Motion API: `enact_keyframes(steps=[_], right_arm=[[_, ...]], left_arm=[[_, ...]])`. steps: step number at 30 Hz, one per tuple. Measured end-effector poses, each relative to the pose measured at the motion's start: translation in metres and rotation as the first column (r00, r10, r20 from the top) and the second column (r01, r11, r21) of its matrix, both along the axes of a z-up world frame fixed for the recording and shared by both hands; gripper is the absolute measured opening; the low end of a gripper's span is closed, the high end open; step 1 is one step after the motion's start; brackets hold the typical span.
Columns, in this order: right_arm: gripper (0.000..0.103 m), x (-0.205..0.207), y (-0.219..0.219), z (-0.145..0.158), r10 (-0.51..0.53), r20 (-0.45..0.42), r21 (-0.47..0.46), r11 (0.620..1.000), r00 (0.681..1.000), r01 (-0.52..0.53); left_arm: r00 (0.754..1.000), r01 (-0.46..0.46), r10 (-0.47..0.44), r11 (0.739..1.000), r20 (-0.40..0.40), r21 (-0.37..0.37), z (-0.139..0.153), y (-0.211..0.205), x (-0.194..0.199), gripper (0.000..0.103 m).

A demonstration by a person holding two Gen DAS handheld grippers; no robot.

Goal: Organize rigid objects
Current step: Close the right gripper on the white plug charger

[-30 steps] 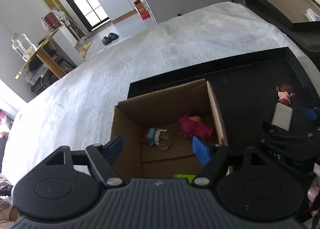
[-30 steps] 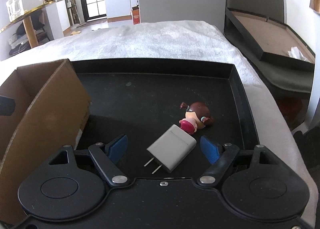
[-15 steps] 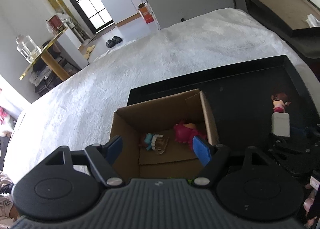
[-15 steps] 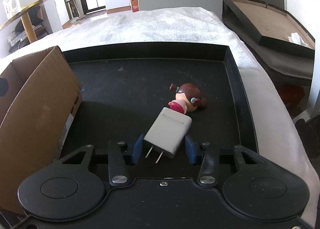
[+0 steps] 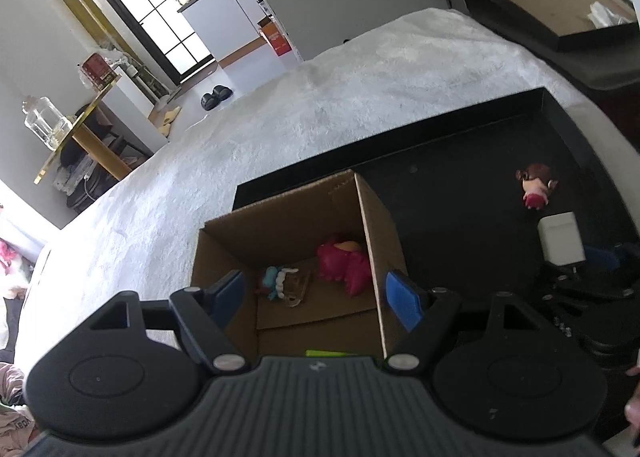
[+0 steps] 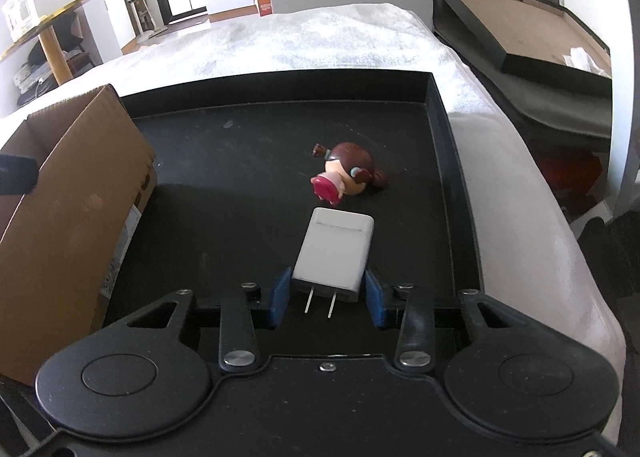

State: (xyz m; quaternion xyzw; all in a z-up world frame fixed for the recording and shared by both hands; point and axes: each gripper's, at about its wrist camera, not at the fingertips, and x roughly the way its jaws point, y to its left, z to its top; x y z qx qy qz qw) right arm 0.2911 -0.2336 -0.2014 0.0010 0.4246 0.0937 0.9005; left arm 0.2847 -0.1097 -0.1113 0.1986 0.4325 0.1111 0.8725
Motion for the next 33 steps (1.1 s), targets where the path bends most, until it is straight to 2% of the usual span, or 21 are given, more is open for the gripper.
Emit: enact_keyframes(steps=[7,10,15,20,28,31,32,33], right_arm=[[0.042,-0.003,0.001,0.008,0.013,0.008,-0.008,1.000,1.000,-0.013],[0.047,-0.001,0.001,0.009,0.012,0.006,0.000,1.000,1.000,-0.012],[0.055,0.002,0.007,0.005,0.022,0.005,-0.018,1.000,1.000,-0.021],[0.056,0.003,0.012,0.004,0.020,0.017,-0.031,0.999,1.000,-0.020],[0.057,0.004,0.018,0.001,0.022,0.035,-0.056,0.998,0.999,-0.020],[0.056,0.005,0.020,-0.004,0.032,0.018,-0.073,0.997,0.999,-0.031],[0.052,0.005,0.020,-0.005,0.031,0.019,-0.079,0.996,0.999,-0.030],[0.043,0.004,0.020,-0.004,0.032,0.028,-0.090,0.996,0.999,-0.030]], left_arm=[[1.000,0.013,-0.013,1.000,0.007,0.012,-0.010,-0.004,0.003,0.072],[1.000,0.025,-0.025,1.000,0.006,0.004,-0.015,-0.009,0.004,0.058],[0.999,0.047,-0.047,0.999,0.006,-0.027,-0.019,-0.015,0.005,0.030],[0.997,0.077,-0.077,0.997,0.010,-0.025,-0.021,-0.022,0.005,0.015],[0.997,0.071,-0.071,0.997,0.012,-0.040,-0.021,-0.025,0.006,0.013],[0.997,0.071,-0.071,0.997,0.014,-0.028,-0.023,-0.026,0.006,0.013],[0.997,0.071,-0.070,0.997,0.014,-0.029,-0.023,-0.026,0.006,0.013],[0.998,0.068,-0.067,0.997,0.015,-0.031,-0.022,-0.026,0.006,0.013]])
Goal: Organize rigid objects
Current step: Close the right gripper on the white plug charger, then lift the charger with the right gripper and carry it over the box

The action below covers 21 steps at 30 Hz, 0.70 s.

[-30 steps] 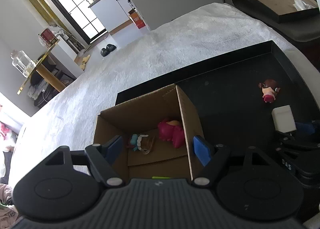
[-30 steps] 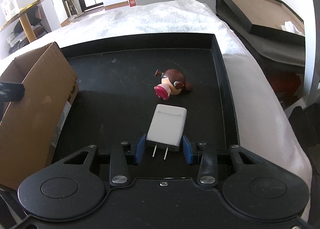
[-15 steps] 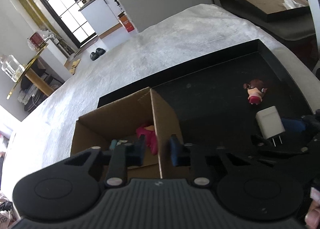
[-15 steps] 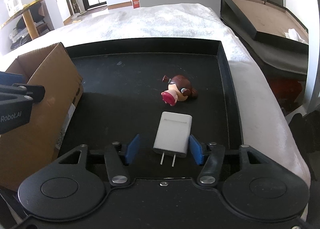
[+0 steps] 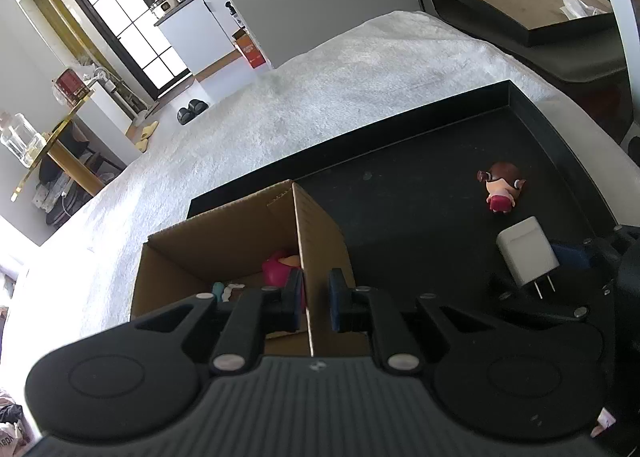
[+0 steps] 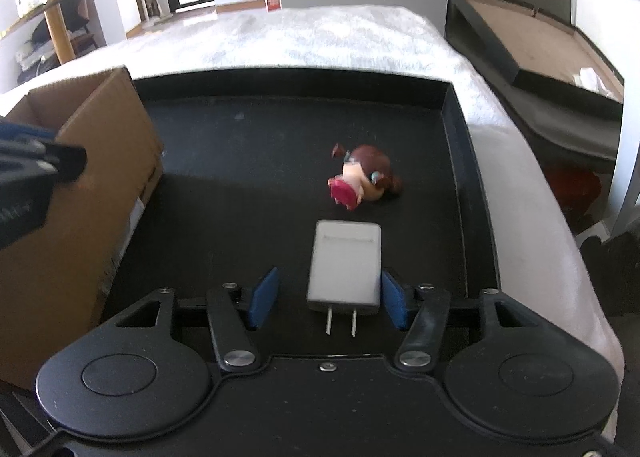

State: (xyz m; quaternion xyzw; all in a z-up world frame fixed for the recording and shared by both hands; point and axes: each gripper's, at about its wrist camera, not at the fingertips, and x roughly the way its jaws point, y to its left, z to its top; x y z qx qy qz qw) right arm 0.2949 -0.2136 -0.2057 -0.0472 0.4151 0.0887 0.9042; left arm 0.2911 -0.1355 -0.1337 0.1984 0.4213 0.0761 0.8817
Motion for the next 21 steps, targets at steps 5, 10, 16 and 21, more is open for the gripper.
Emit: enact_keyframes(steps=[5,10,16,21], right_arm=[[0.037,-0.003,-0.006,0.005,-0.006,-0.009,0.019,1.000,1.000,0.007],[0.037,-0.009,-0.004,0.021,-0.019,0.007,0.037,0.999,1.000,0.018],[0.037,-0.020,0.001,0.041,-0.018,0.028,0.038,0.999,0.999,0.017],[0.037,-0.024,0.003,0.063,-0.027,0.052,0.037,0.999,0.998,0.025]], left_arm=[[1.000,-0.004,0.004,1.000,-0.004,-0.027,0.006,0.004,-0.002,0.014],[1.000,-0.006,0.005,0.998,-0.009,-0.059,0.013,0.009,-0.008,0.014],[1.000,0.003,-0.005,0.996,-0.017,-0.091,0.025,0.017,-0.015,0.016],[1.000,-0.017,0.016,0.992,-0.011,-0.122,0.036,0.028,-0.021,0.017]])
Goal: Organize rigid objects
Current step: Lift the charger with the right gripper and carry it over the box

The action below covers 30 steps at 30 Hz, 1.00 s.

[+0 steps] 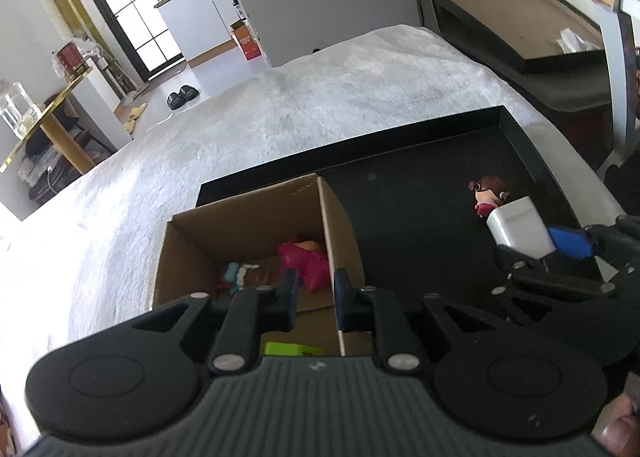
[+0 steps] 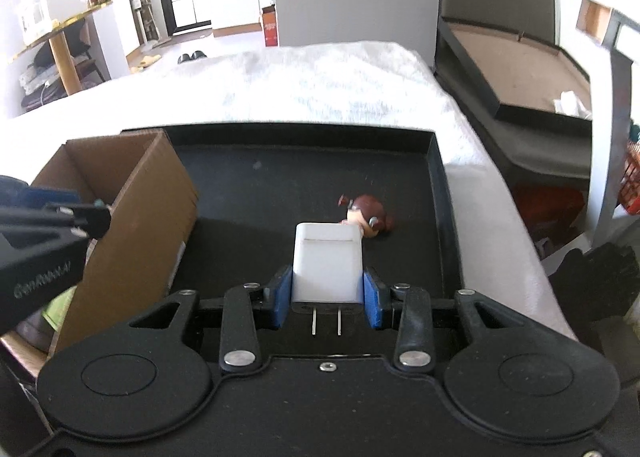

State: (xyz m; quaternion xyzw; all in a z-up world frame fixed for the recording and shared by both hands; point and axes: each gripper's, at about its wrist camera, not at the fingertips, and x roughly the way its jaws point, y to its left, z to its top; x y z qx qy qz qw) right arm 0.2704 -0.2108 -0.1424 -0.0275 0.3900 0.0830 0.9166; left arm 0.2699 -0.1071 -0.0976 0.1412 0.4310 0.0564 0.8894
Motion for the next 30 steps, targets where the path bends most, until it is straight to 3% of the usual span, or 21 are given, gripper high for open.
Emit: enact_keyframes(steps=[13,21,30], right_arm=[[0.037,-0.012,0.027,0.041,0.041,0.063,-0.046,0.998,0.997,-0.038],[0.037,-0.016,0.052,0.056,0.082,0.080,-0.080,0.994,0.993,-0.075],[0.037,-0.014,0.080,0.068,0.111,0.094,-0.111,0.989,0.989,-0.101]], left_arm=[[0.997,-0.073,0.074,0.997,0.028,-0.033,0.023,0.049,-0.015,0.028],[0.992,-0.117,0.119,0.992,0.037,-0.040,0.030,0.083,-0.021,0.049],[0.985,-0.165,0.167,0.983,0.033,-0.076,0.032,0.125,-0.025,0.052]])
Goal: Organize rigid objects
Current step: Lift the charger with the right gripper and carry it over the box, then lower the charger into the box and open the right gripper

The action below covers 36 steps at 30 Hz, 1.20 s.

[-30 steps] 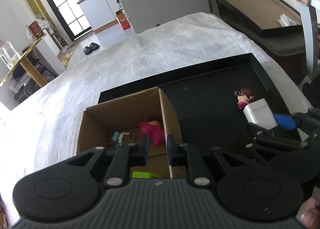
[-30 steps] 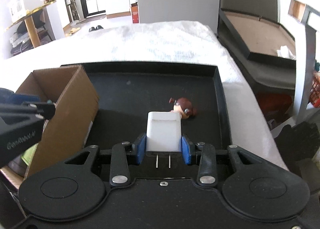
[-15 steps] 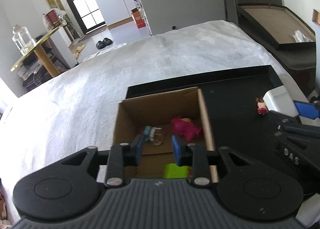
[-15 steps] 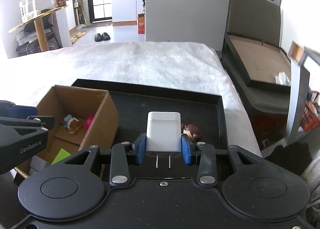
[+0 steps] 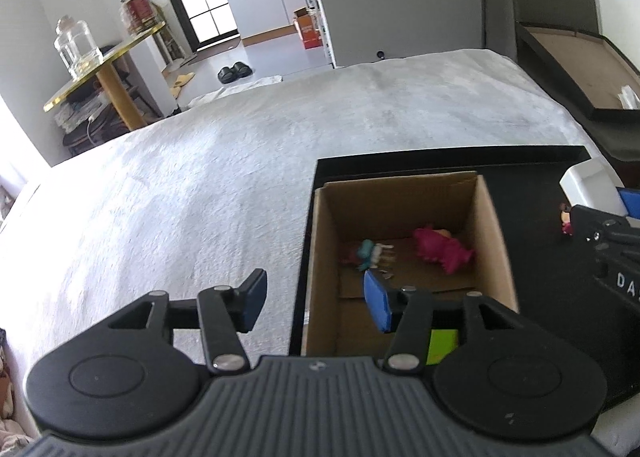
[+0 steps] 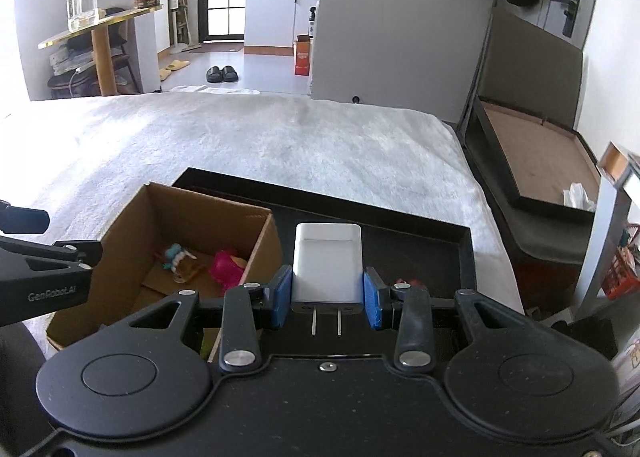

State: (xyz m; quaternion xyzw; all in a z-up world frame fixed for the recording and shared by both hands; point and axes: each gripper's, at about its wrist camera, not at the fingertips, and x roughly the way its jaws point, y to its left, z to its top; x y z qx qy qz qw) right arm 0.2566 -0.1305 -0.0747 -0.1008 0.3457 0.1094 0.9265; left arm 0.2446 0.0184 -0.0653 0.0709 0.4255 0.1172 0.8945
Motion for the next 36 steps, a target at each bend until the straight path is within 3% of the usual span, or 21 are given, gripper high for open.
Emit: enact_keyframes(steps=[13,28,32,36], right_arm=[[0.037,0.004,0.044,0.005,0.063,0.007,-0.046,0.997,0.998,-0.062],[0.037,0.013,0.085,-0.009,0.133,-0.030,-0.102,0.986,0.991,-0.135],[0.037,0.016,0.091,-0.012,0.151,-0.036,-0.111,0.982,0.988,-0.154],[0.037,0.018,0.097,-0.016,0.172,-0.043,-0.114,0.978,0.984,-0.176]], left_arm=[[0.998,-0.059,0.058,0.993,-0.011,-0.101,-0.010,0.046,-0.004,0.053],[0.997,-0.070,0.066,0.972,-0.026,-0.225,-0.036,0.064,-0.008,0.053],[0.997,-0.074,0.071,0.967,-0.021,-0.245,-0.041,0.066,-0.008,0.044],[0.998,-0.067,0.064,0.959,-0.021,-0.275,-0.046,0.066,-0.009,0.028]])
